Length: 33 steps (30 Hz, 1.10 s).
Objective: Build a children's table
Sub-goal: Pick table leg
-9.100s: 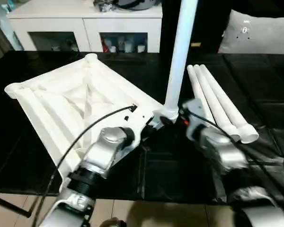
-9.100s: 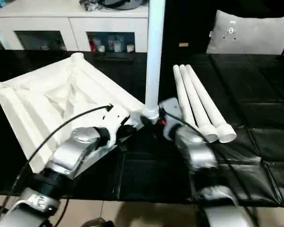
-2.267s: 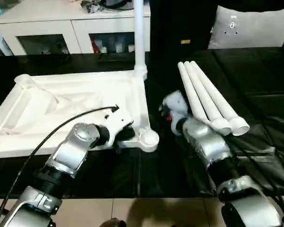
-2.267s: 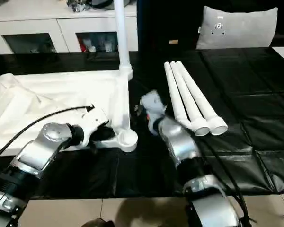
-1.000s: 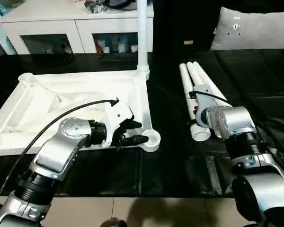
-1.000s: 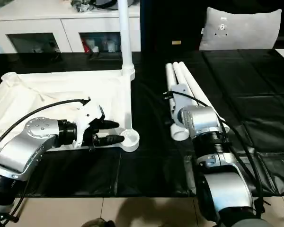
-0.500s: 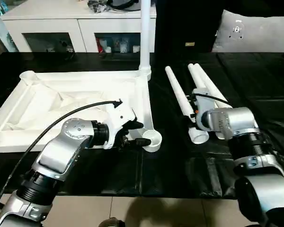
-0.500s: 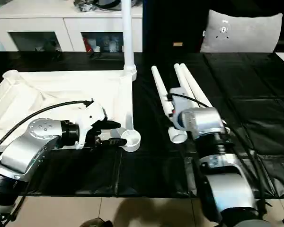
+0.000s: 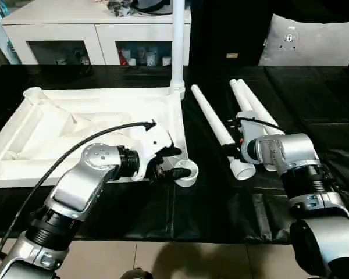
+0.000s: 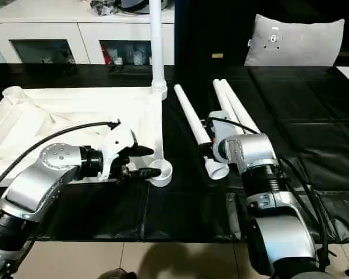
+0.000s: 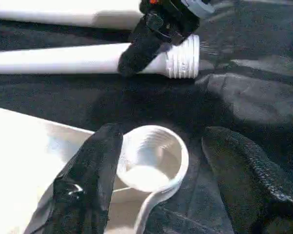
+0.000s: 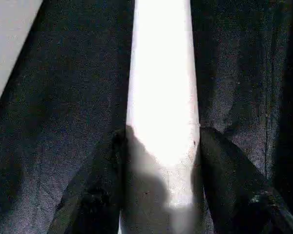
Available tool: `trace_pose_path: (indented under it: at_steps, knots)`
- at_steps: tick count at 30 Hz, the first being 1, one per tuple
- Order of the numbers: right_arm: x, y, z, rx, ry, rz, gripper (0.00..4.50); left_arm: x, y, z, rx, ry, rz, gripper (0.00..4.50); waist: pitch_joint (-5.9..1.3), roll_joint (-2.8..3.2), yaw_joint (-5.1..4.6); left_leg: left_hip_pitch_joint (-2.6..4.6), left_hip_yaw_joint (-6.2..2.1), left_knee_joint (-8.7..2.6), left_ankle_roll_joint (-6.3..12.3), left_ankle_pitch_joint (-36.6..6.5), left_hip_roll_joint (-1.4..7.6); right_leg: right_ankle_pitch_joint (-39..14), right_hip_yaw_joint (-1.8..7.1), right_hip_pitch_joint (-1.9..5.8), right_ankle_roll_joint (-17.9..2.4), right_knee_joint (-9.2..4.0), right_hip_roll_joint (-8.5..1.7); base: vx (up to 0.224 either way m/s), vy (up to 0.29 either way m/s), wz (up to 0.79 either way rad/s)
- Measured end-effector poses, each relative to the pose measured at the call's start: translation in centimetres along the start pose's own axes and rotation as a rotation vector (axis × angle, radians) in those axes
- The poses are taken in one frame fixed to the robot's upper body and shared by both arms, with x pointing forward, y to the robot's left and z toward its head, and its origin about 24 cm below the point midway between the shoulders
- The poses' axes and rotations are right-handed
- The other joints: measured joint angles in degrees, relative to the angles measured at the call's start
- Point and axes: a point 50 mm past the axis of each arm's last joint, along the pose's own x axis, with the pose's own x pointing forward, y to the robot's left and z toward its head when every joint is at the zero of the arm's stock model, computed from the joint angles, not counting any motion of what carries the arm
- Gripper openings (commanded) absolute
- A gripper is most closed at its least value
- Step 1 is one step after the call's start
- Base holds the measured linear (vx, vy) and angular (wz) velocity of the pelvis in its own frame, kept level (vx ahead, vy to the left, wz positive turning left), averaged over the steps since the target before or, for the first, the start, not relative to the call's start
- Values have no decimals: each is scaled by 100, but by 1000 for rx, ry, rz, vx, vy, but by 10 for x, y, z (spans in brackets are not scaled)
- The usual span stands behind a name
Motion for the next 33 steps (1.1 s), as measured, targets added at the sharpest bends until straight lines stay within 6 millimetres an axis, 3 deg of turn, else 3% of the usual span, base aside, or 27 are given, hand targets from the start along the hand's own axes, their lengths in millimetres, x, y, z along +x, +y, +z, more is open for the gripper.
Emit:
trace_pose_path:
  at_steps: [5,11,18,22,25,28,33]
  knots:
    - [1,-4,-2,25,-48,-2,186,7,10,9,44,-78,136,304,-1,-25,5,1,-1,6,0,0,1,8,0,5,3,0,0,0,0,0]
    - [-4,-15,-3,138,-278,45,186,6,24,17,-20,-169,261,304,0,-25,4,-3,1,11,1,0,0,14,1,2,5,-2,-2,0,0,0]
    - [-28,0,18,328,-570,371,186,18,30,36,-184,-315,277,304,0,15,30,-7,-1,8,3,0,2,14,-3,-1,5,-5,-1,0,0,0]
    - [-47,11,13,364,-737,639,186,22,37,62,-393,-496,249,339,4,40,144,-10,-1,12,12,0,2,14,-5,2,4,-10,-2,0,0,0]
    - [-61,19,16,343,-816,776,186,22,38,82,-498,-629,181,339,2,44,176,-10,-1,14,15,1,2,15,-5,3,3,-9,-2,0,0,0]
    - [-74,21,15,317,-869,862,186,22,36,94,-608,-733,110,339,2,42,220,-5,-1,15,16,2,2,15,-7,10,3,-10,-2,0,0,0]
    - [-74,21,8,323,-868,901,186,20,35,103,-703,-800,46,339,2,43,250,-6,-1,18,17,3,2,18,-7,10,7,-12,-3,0,0,0]
